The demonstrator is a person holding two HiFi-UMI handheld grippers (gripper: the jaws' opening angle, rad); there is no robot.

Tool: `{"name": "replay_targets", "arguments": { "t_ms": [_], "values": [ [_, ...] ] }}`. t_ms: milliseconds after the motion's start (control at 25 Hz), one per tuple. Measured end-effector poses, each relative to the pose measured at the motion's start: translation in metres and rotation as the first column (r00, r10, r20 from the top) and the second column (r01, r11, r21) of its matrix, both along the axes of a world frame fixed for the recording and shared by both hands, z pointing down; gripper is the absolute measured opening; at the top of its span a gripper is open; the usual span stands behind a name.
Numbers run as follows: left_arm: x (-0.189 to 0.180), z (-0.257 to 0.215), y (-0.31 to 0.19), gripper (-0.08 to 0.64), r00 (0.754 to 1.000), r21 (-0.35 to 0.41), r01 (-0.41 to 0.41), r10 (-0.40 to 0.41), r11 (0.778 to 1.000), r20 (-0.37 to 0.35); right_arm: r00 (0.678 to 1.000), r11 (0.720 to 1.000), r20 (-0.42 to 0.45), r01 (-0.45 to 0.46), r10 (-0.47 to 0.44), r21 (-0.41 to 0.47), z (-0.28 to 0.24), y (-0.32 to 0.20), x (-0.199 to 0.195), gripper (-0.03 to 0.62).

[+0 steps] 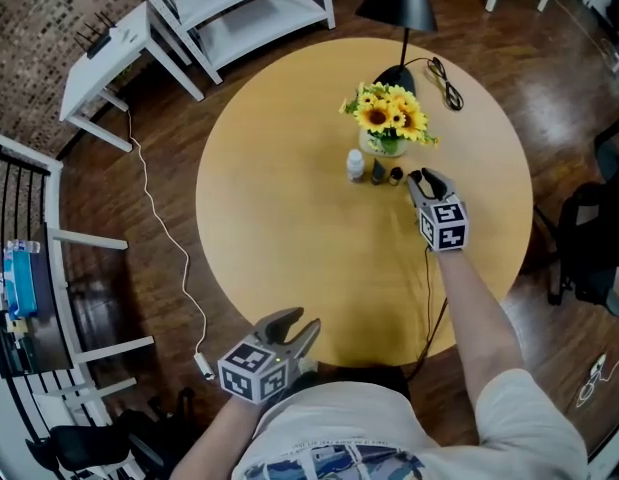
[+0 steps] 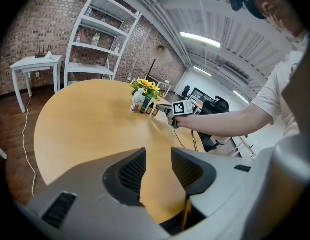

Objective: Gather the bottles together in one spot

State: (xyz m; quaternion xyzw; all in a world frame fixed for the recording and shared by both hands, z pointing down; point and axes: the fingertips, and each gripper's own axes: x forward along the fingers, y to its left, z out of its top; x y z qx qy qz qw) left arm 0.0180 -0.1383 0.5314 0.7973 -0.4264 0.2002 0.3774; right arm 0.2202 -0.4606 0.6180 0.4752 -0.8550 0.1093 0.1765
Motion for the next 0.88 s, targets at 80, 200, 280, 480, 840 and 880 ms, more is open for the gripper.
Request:
{"name": "replay_targets", "arguments": {
  "t_ms": [80,200,280,480,840,880],
  "values": [
    [0.001,0.0,0.0,0.166,1.0,0.004,-0.014,0.014,1.0,-0.001,1.0,1.0,0.014,0.01,-0.01,-0.006,-0.005,0.004,0.0,0.2],
    [0.002,-0.002,0.0,0.166,1.0,0.024,-0.027,0.027,0.999,-0.003,1.0,1.0,0.01,-0.002,0.002,0.025,-0.021,0.012,0.007,0.233],
    [0.003,-0.006,0.002,0.166,0.999,0.042,-0.032,0.033,0.999,-0.009,0.999,0.998,0.029,-0.042,0.04,0.044,-0.039,0.029,0.019,0.233],
    [-0.012,-0.014,0.008,0.166,0.997,0.1,-0.053,0.048,0.994,0.055,0.997,0.999,0.065,-0.033,0.032,0.016,-0.07,0.136,0.015,0.233],
    [-0.049,-0.037,0.047,0.164,0.999,0.148,-0.055,0.054,0.987,0.009,0.99,0.997,0.135,-0.029,0.039,-0.073,-0.116,0.332,-0.033,0.233],
    [-0.052,-0.04,0.054,0.164,0.998,0.16,-0.067,0.066,0.985,0.016,0.99,0.997,0.134,-0.034,0.044,-0.073,-0.121,0.345,-0.035,0.232]
  ]
}}
